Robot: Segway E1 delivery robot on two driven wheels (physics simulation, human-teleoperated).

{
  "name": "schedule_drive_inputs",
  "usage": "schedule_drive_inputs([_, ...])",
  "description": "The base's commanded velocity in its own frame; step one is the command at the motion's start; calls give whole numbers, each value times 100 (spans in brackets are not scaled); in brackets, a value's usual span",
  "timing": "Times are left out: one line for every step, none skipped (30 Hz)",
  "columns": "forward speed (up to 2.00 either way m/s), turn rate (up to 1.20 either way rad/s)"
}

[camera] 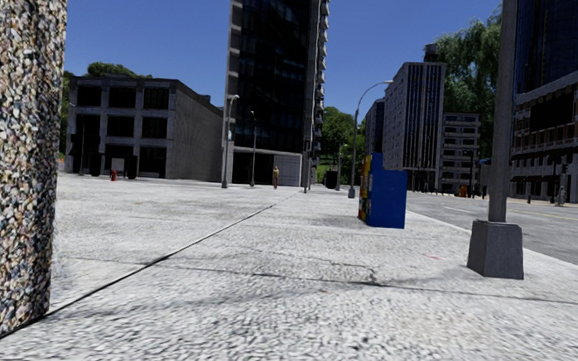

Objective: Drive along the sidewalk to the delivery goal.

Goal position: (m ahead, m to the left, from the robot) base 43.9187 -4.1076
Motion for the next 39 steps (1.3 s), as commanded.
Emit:
schedule_drive_inputs([200, 0])
schedule_drive_inputs([200, 0])
schedule_drive_inputs([200, -4])
schedule_drive_inputs([200, -77])
schedule_drive_inputs([200, -97])
schedule_drive_inputs([200, -120])
schedule_drive_inputs([200, -120])
schedule_drive_inputs([200, -71])
schedule_drive_inputs([200, -16])
schedule_drive_inputs([200, -4])
schedule_drive_inputs([200, -2])
schedule_drive_inputs([200, -1])
schedule_drive_inputs([200, -1])
schedule_drive_inputs([200, 0])
schedule_drive_inputs([200, 0])
schedule_drive_inputs([200, 0])
schedule_drive_inputs([200, 0])
schedule_drive_inputs([200, 0])
schedule_drive_inputs([200, 0])
schedule_drive_inputs([200, 0])
schedule_drive_inputs([200, 0])
schedule_drive_inputs([200, 0])
schedule_drive_inputs([200, 0])
schedule_drive_inputs([200, 0])
schedule_drive_inputs([200, 0])
schedule_drive_inputs([200, 0])
schedule_drive_inputs([200, 0])
schedule_drive_inputs([200, 0])
schedule_drive_inputs([200, -17])
schedule_drive_inputs([200, -65])
schedule_drive_inputs([200, -85])
schedule_drive_inputs([200, -93])
schedule_drive_inputs([200, -91])
schedule_drive_inputs([200, -10])
schedule_drive_inputs([200, -2])
schedule_drive_inputs([200, 0])
schedule_drive_inputs([200, 0])
schedule_drive_inputs([200, 0])
schedule_drive_inputs([200, 0])
